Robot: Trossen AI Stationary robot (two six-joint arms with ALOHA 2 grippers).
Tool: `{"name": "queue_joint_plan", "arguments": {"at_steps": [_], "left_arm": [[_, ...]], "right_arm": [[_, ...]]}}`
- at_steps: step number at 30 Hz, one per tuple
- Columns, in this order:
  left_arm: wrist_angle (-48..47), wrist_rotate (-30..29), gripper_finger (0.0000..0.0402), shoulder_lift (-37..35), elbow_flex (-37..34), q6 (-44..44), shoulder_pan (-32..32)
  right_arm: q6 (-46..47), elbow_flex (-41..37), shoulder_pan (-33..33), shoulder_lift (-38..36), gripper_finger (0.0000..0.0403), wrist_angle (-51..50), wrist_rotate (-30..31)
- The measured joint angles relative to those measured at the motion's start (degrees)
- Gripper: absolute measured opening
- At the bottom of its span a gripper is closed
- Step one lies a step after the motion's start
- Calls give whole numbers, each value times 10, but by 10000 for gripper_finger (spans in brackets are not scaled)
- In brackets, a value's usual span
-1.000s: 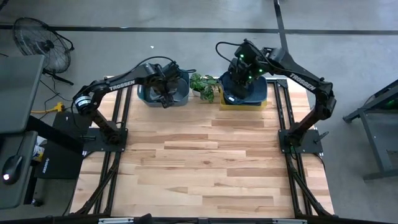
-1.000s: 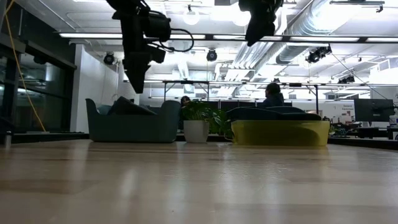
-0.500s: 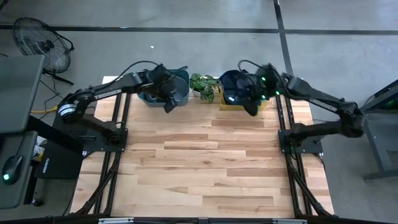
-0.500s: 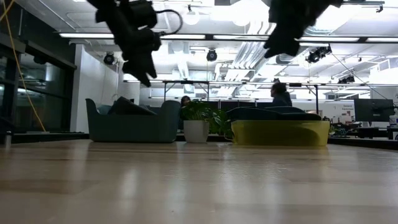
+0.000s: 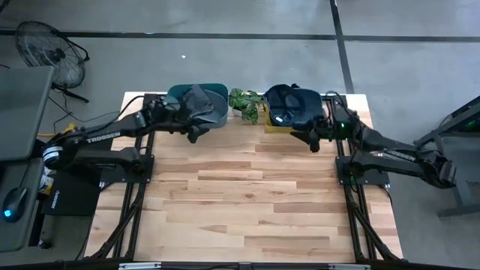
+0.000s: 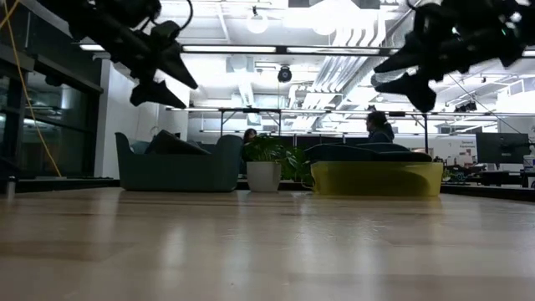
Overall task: Pick & Place hat
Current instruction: Return to Home Position
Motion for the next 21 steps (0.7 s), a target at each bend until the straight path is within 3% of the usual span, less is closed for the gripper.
{"name": "queue_joint_plan", "arguments": {"at_steps": [6, 11, 16, 21], "left_arm": [[21, -69, 284, -17, -21, -66, -69], [123, -146, 284, -10, -59, -136, -147], [155, -251, 284, -10, -91, -195, -191], [186, -278, 284, -20, -107, -220, -198]], "right_arm": [[112, -133, 41, -42, 193, 183, 17], [151, -185, 95, -58, 193, 257, 44], [155, -198, 141, -81, 193, 253, 64], [148, -202, 156, -114, 193, 215, 59]]}}
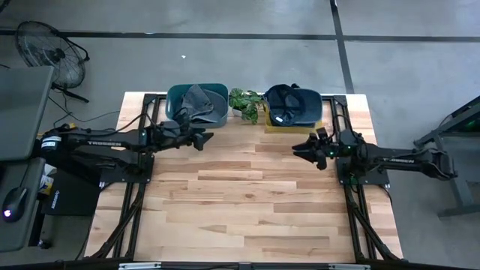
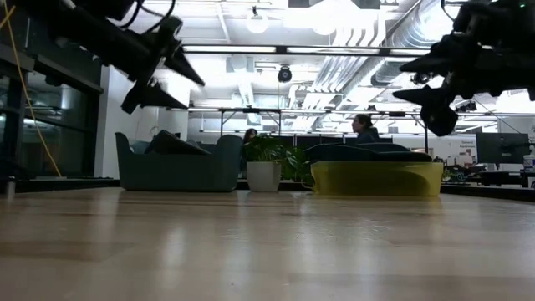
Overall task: Pick & Place hat
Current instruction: Return to Home Position
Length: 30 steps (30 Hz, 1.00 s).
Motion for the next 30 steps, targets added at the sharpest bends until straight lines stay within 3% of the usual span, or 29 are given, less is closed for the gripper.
{"name": "queue_joint_plan", "arguments": {"at_steps": [16, 25, 30], "left_arm": [[56, -70, 284, 1, -24, -39, 0], [60, -87, 284, 1, -24, -41, -3], [59, -118, 284, -5, -23, -31, -35]], "right_arm": [[-47, 0, 0, -162, 193, -147, -5], [-68, 0, 0, -200, 193, -184, 6], [-63, 0, 0, -210, 193, -221, 6]]}}
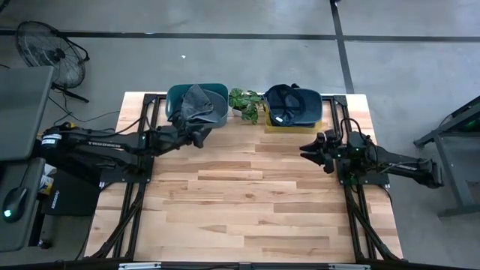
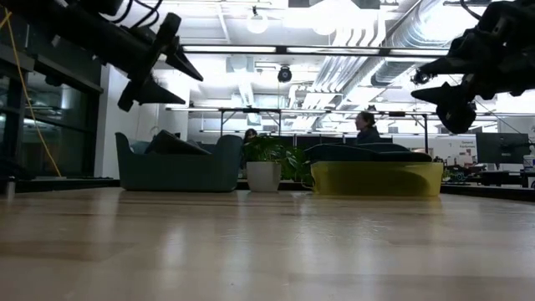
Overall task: Pick & Place hat
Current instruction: Return to Home Position
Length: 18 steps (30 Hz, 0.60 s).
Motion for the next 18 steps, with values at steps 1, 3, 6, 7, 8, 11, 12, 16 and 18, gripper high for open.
{"name": "queue_joint_plan", "arguments": {"at_steps": [1, 3, 6, 7, 8, 11, 12, 16, 18], "left_arm": [[0, -11, 284, -1, 0, 3, -10], [0, -27, 284, -2, 0, 10, -31], [-2, -41, 284, -3, 0, 25, -62], [-5, -43, 284, -5, 0, 29, -71], [-3, -43, 284, -12, -4, 35, -78], [40, -17, 284, -42, -34, 39, -91], [61, 2, 284, -53, -52, 42, -92], [149, 36, 284, -110, -131, 51, -92], [172, 37, 284, -141, -162, 58, -92]], "right_arm": [[0, 0, 0, 0, 193, -1, 3], [2, 0, 0, 0, 193, 3, 14], [14, 0, 0, 0, 193, 6, 19], [17, 0, 0, 0, 193, 6, 18], [25, 0, 0, 0, 193, 6, 18], [48, 0, 0, 0, 193, 6, 17], [52, 0, 0, 0, 193, 6, 14], [55, 0, 0, 0, 193, 6, -23], [55, 0, 0, 0, 193, 6, -32]]}}
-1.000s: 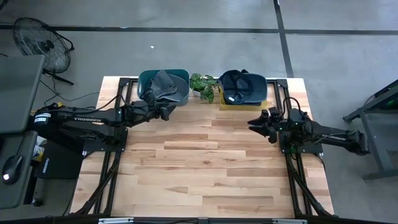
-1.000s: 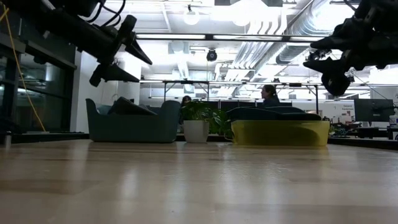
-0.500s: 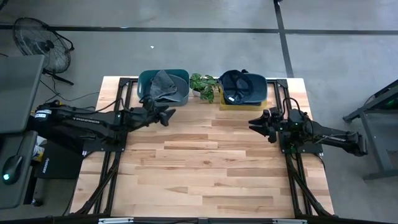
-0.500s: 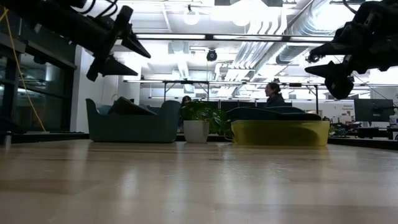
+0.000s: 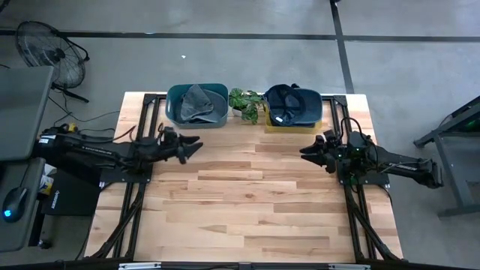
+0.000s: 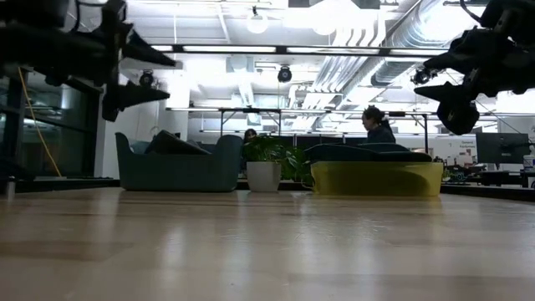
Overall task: Pick & Place hat
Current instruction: Return to Home Position
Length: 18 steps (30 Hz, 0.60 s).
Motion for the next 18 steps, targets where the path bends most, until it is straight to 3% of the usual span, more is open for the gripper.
{"name": "queue_joint_plan", "arguments": {"at_steps": [13, 18], "left_arm": [[1, 52, 284, -210, -90, 76, 0], [-76, 71, 284, -263, -91, 94, 0]], "right_arm": [[-4, 0, 0, 0, 193, 0, 1], [-1, 0, 0, 0, 193, 0, 1]]}}
